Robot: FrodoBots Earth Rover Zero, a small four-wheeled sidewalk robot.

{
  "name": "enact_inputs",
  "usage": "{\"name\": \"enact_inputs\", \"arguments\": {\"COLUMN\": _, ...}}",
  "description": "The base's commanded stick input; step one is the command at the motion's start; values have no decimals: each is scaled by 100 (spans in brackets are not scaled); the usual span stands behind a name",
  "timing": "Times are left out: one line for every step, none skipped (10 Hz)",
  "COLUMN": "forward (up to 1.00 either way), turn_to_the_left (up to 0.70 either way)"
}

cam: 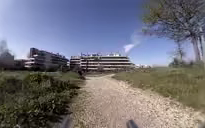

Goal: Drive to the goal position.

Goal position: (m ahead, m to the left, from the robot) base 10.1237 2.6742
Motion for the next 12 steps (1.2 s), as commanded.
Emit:
{"name": "enact_inputs", "arguments": {"forward": 50, "turn_to_the_left": 0}}
{"name": "enact_inputs", "arguments": {"forward": 50, "turn_to_the_left": 0}}
{"name": "enact_inputs", "arguments": {"forward": 50, "turn_to_the_left": 0}}
{"name": "enact_inputs", "arguments": {"forward": 50, "turn_to_the_left": 0}}
{"name": "enact_inputs", "arguments": {"forward": 50, "turn_to_the_left": 0}}
{"name": "enact_inputs", "arguments": {"forward": 50, "turn_to_the_left": 0}}
{"name": "enact_inputs", "arguments": {"forward": 50, "turn_to_the_left": 0}}
{"name": "enact_inputs", "arguments": {"forward": 50, "turn_to_the_left": 0}}
{"name": "enact_inputs", "arguments": {"forward": 50, "turn_to_the_left": 0}}
{"name": "enact_inputs", "arguments": {"forward": 50, "turn_to_the_left": 0}}
{"name": "enact_inputs", "arguments": {"forward": 50, "turn_to_the_left": 0}}
{"name": "enact_inputs", "arguments": {"forward": 50, "turn_to_the_left": 0}}
